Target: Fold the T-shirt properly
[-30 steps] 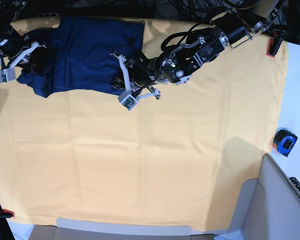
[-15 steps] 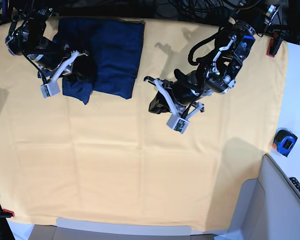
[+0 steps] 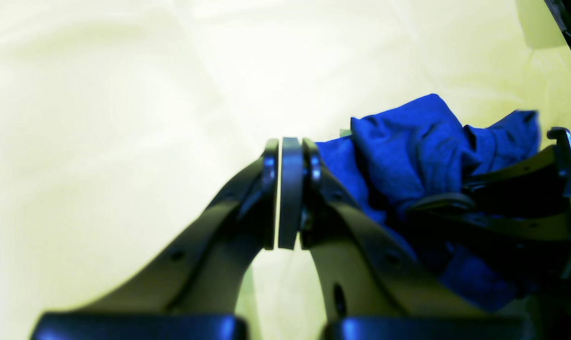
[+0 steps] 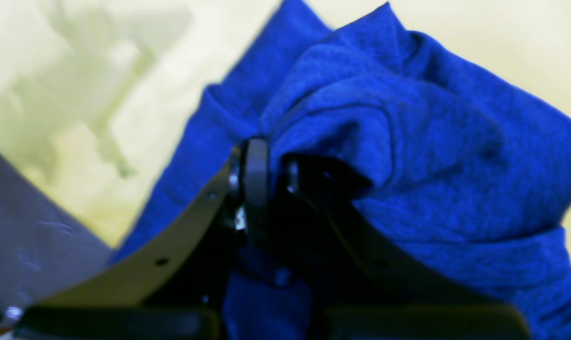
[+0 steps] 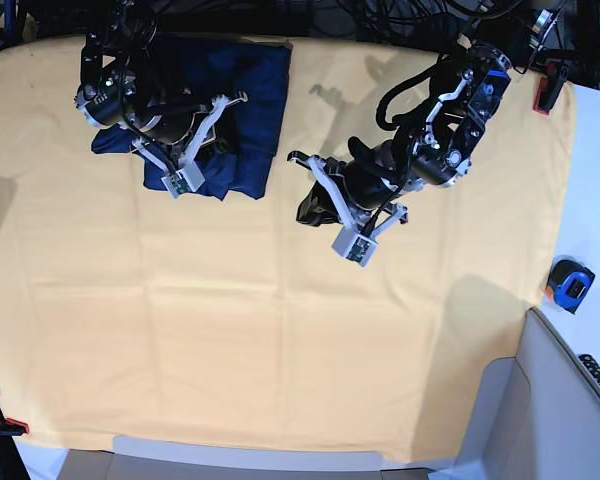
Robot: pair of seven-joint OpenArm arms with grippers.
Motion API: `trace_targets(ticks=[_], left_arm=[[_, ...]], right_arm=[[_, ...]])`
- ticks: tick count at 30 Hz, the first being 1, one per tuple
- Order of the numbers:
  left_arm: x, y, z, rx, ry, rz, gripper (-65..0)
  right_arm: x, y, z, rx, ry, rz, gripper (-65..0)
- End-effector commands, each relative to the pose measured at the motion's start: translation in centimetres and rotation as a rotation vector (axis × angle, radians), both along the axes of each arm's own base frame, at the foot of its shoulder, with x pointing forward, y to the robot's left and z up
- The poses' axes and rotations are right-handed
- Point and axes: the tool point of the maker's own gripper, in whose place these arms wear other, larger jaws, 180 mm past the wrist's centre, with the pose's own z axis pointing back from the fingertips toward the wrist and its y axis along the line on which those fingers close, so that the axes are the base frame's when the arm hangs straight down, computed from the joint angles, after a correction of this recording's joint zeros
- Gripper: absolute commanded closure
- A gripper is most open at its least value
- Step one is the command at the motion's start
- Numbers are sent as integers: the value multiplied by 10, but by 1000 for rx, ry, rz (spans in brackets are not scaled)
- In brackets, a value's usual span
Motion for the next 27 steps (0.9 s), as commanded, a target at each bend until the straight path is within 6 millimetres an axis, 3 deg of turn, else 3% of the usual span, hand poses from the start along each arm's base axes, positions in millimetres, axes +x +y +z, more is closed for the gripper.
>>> trace_targets(ticks=[1,4,9,13,17,22,27], left_arm=[[7,-1,15,-19,-48,1,-4],[7,-1,14,-18,-48,1,-4],[7,0,14,-16,-48,2,-4],[7,-1,14,-18,-48,1,-4],[7,-1,14,-18,-48,1,-4],[7,-1,15,-19,-48,1,-4],[1,-2,9,-21,-29,2,-4]], right_arm=[[5,6,9,9,-40,20,-17],[2,13,5,-18,-37,53,-111],[2,19,6,-16,-41,72,-321],[5,20,8,-13,-51,73,-433],[7,21,10,-10,-59,75,-489],[12,31,16,18,-75,72,-496],[20,56,29,61,-115,120,-496]])
